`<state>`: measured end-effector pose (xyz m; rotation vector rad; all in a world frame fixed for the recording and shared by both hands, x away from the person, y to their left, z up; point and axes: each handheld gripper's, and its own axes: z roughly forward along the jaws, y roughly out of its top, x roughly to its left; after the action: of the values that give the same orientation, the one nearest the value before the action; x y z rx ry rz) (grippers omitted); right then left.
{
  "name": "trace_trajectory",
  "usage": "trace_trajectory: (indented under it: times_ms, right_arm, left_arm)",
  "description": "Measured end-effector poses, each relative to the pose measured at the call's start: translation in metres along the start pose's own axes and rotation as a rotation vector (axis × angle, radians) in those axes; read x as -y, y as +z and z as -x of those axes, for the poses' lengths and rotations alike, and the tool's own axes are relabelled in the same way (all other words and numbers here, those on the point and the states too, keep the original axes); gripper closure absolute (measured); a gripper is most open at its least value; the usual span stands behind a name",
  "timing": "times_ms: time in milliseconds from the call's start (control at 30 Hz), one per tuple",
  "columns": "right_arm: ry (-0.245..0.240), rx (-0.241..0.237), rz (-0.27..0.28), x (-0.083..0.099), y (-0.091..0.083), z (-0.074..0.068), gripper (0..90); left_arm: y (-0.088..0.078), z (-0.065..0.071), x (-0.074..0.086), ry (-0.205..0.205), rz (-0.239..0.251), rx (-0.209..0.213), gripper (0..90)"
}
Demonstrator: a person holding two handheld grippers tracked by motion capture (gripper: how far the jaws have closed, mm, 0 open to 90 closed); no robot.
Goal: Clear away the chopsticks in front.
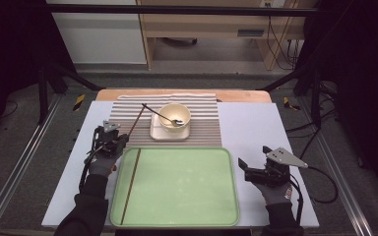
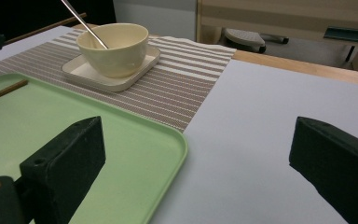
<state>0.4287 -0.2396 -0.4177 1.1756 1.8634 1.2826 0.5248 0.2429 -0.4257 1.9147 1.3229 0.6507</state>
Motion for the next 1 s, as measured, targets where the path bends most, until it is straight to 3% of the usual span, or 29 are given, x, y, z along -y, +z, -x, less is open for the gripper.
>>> trace_trajectory:
  times_ms: [400, 1000]
  right_arm:
    - [-0.001, 0.002, 0.004, 0.000, 0.000, 0.000, 3.5]
    - [-0.003, -0.004, 0.005, -0.002, -0.002, -0.001, 2.8]
  left_arm:
    - [-0.021, 0.005, 0.014, 0.024, 0.012, -0.007, 85.0]
    - [-0.055, 0.009, 0.038, -0.020, 0.034, -0.017, 84.9]
